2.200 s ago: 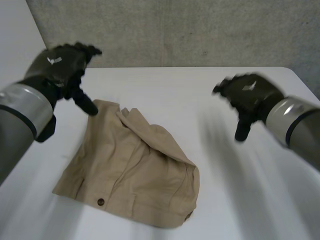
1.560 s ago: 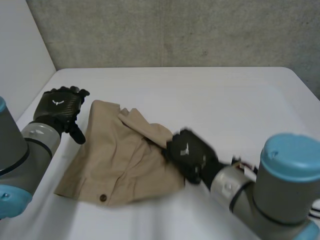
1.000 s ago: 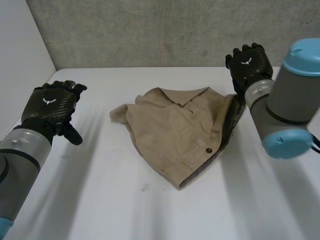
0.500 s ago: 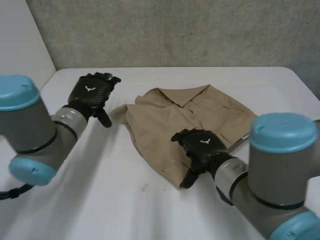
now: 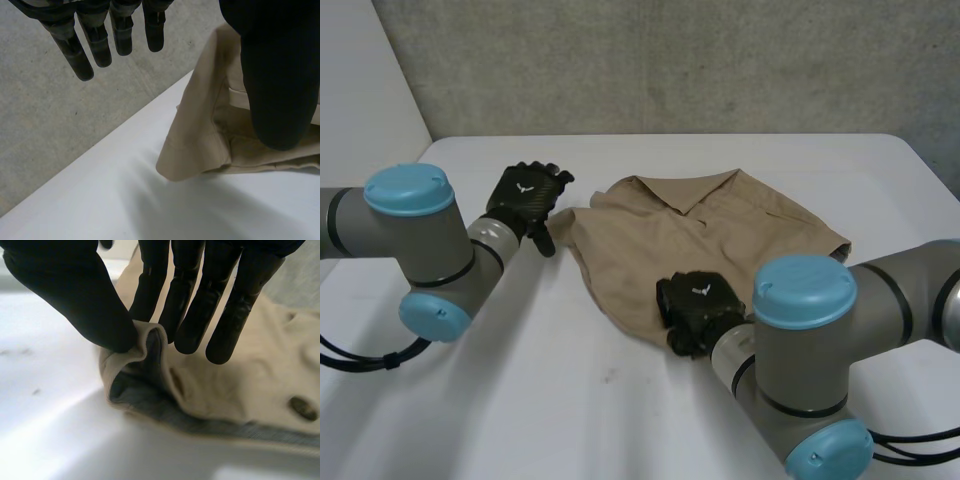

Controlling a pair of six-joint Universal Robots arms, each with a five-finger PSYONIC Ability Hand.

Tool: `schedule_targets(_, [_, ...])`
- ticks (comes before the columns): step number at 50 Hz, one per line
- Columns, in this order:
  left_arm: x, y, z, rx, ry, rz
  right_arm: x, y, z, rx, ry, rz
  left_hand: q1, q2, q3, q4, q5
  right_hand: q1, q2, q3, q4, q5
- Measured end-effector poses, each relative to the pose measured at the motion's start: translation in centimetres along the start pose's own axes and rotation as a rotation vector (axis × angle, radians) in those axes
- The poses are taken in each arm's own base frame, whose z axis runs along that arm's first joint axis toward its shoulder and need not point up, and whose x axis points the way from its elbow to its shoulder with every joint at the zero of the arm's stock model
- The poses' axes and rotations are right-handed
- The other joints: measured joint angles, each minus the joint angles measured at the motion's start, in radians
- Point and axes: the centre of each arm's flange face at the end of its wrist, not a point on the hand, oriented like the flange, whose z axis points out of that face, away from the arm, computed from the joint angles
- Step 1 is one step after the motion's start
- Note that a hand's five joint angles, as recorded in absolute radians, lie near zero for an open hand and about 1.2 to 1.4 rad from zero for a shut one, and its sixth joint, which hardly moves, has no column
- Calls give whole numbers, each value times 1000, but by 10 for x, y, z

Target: Fold the shorts.

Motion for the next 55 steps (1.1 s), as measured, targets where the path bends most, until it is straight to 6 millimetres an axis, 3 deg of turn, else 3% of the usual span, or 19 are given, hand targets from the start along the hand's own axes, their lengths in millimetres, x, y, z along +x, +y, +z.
schedule_targets(8, [0, 5, -5, -23, 0, -4, 8, -28, -13, 98, 45, -43, 0, 0, 0, 0, 0, 0, 0, 4, 9, 9])
schedule_targets(16, [1, 7, -4, -24, 5, -2, 18, -23, -30, 43, 85, -278, 0, 0, 0, 0, 0, 0, 0, 4, 9, 10])
schedule_targets(21, [1, 9, 1, -11, 3, 1, 22, -17, -40, 4, 95, -375, 177, 174, 159, 164, 160, 0, 0, 4, 9, 11])
schedule_targets(25, [2, 13, 9, 11, 1, 3, 27, -17, -47, -7, 110, -385, 621, 585, 573, 578, 566, 0, 0, 4, 10, 11])
schedule_targets(27, [4, 16, 14, 26, 10, 4, 32, -17, -49, -12, 123, -376, 850, 812, 808, 815, 802, 0, 0, 4, 12, 11])
schedule_targets(30, [8, 21, 18, 40, 37, 4, 39, -17, -50, -17, 144, -358, 904, 945, 938, 948, 904, 0, 0, 4, 12, 11])
schedule_targets(35, [11, 22, 18, 48, 63, 4, 47, -18, -49, -20, 169, -323, 904, 959, 952, 958, 903, -6, -4, 0, 7, 7])
schedule_targets(36, [12, 20, 16, 51, 70, 3, 51, -19, -48, -18, 178, -289, 904, 959, 952, 958, 903, -145, -205, -202, -205, -162])
schedule_targets(39, [10, 14, 11, 59, 73, 4, 54, -20, -48, -16, 185, -228, 904, 959, 952, 958, 903, -217, -303, -296, -300, -249])
schedule_targets(41, [9, 8, 6, 64, 73, 4, 56, -21, -49, -20, 188, -172, 904, 959, 952, 958, 903, -404, -527, -526, -532, -486])
schedule_targets(43, [8, 2, 0, 69, 72, 5, 56, -21, -52, -37, 186, -101, 904, 959, 952, 958, 904, -473, -603, -605, -614, -572])
schedule_targets(55, [11, 2, -10, 58, 80, 5, 47, -20, -73, -105, 150, 115, 904, 961, 956, 961, 903, -577, -726, -734, -753, -713])
